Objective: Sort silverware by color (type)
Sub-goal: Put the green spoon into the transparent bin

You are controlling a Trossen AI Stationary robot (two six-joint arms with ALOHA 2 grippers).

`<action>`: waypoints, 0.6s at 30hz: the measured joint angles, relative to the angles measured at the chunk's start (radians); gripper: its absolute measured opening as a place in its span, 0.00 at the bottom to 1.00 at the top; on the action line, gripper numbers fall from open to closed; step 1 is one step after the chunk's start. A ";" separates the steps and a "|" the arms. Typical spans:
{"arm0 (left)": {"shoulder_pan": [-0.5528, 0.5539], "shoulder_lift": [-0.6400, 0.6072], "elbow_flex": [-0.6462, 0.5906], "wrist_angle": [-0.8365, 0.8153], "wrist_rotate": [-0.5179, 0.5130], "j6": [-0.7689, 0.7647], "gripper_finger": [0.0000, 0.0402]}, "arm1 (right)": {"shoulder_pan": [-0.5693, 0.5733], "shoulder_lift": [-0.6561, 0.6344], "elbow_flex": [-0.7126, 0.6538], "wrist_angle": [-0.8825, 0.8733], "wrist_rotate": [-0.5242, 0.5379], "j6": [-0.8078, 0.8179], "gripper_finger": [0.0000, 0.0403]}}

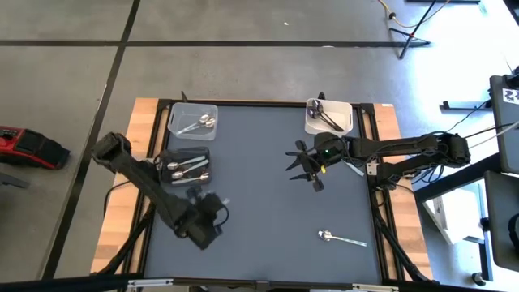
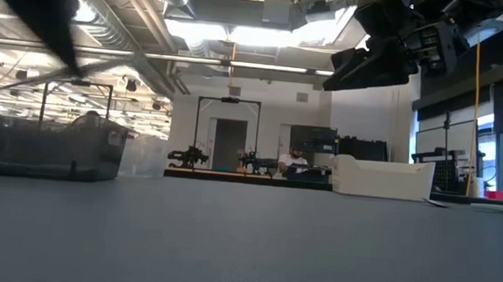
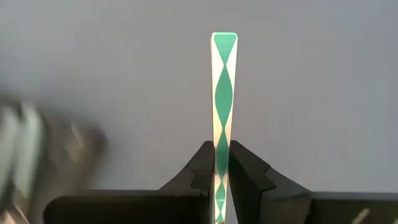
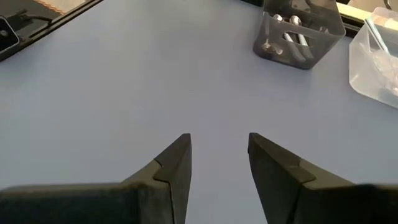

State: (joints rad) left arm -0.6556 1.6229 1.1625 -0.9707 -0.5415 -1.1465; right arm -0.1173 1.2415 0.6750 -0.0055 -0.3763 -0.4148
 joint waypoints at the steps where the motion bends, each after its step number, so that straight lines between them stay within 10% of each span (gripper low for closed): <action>1: 0.025 -0.025 0.000 -0.001 -0.034 0.070 0.07 | 0.000 0.000 0.000 0.000 0.000 0.011 0.37; 11: 0.328 -0.230 0.002 -0.013 -0.353 0.738 0.08 | -0.001 0.000 0.000 -0.022 0.077 0.045 0.37; 18: 0.599 -0.303 0.002 -0.013 -0.349 1.016 0.08 | -0.001 0.000 0.000 -0.057 0.105 0.096 0.37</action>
State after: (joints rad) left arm -0.0562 1.3201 1.1641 -0.9840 -0.8907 -0.1301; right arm -0.1181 1.2415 0.6750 -0.0628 -0.2717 -0.3193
